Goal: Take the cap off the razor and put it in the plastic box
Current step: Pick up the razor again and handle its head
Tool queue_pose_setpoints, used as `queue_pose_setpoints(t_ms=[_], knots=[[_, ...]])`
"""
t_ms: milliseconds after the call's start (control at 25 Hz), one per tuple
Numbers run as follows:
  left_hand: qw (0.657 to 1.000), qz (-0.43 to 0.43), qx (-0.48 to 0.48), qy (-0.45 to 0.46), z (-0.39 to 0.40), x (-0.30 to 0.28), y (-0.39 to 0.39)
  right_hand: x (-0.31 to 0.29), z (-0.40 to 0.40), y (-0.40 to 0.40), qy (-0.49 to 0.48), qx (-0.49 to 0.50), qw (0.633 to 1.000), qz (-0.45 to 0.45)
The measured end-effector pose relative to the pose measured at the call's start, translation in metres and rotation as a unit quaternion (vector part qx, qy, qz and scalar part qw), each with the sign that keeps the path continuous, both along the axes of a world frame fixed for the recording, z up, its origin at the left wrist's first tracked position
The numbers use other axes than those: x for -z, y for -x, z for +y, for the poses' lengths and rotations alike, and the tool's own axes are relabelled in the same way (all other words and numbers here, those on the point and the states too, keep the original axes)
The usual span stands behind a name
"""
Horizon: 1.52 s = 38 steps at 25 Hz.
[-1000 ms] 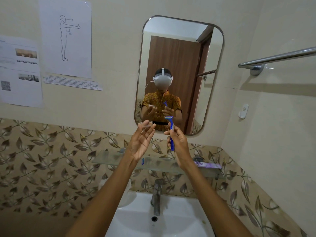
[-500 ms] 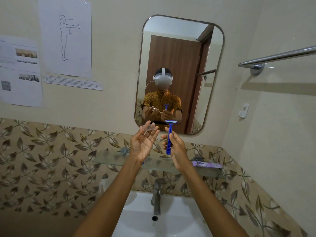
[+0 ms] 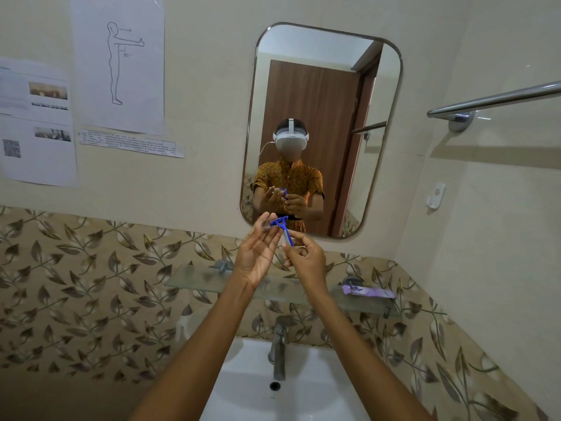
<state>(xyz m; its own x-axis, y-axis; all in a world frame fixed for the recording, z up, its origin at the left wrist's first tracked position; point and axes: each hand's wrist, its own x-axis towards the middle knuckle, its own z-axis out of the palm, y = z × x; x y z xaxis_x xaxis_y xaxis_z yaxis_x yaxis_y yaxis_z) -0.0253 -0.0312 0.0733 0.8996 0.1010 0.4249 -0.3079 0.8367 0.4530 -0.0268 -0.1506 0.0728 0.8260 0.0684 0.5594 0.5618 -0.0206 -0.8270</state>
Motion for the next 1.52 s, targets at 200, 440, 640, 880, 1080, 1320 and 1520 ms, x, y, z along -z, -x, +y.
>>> queue_pose_setpoints(t_ms=[200,440,640,880,1080,1320,1520], knots=[[1.000,0.005,-0.024,-0.003,-0.003,-0.001,-0.001,0.003,0.009,0.004,0.007,0.025,1.000,-0.013],[1.000,-0.007,-0.027,0.002,-0.003,-0.001,-0.003,0.008,0.019,0.011,0.019,0.064,0.997,-0.033],[0.999,-0.016,-0.029,0.009,0.004,0.003,-0.009,0.005,0.024,0.011,0.034,0.079,0.995,-0.042],[1.000,-0.022,-0.006,-0.014,0.009,0.009,-0.011,0.003,0.025,0.007,0.002,0.024,1.000,0.007],[1.000,-0.005,0.003,-0.024,0.011,0.010,-0.009,0.001,0.018,0.001,0.009,-0.023,0.999,0.027],[0.999,0.035,-0.034,-0.025,0.005,0.013,-0.011,0.006,0.010,-0.013,0.040,-0.007,0.998,0.043],[0.959,0.079,-0.177,-0.209,0.002,0.015,-0.012,0.009,0.002,-0.024,0.126,0.074,0.989,-0.019]])
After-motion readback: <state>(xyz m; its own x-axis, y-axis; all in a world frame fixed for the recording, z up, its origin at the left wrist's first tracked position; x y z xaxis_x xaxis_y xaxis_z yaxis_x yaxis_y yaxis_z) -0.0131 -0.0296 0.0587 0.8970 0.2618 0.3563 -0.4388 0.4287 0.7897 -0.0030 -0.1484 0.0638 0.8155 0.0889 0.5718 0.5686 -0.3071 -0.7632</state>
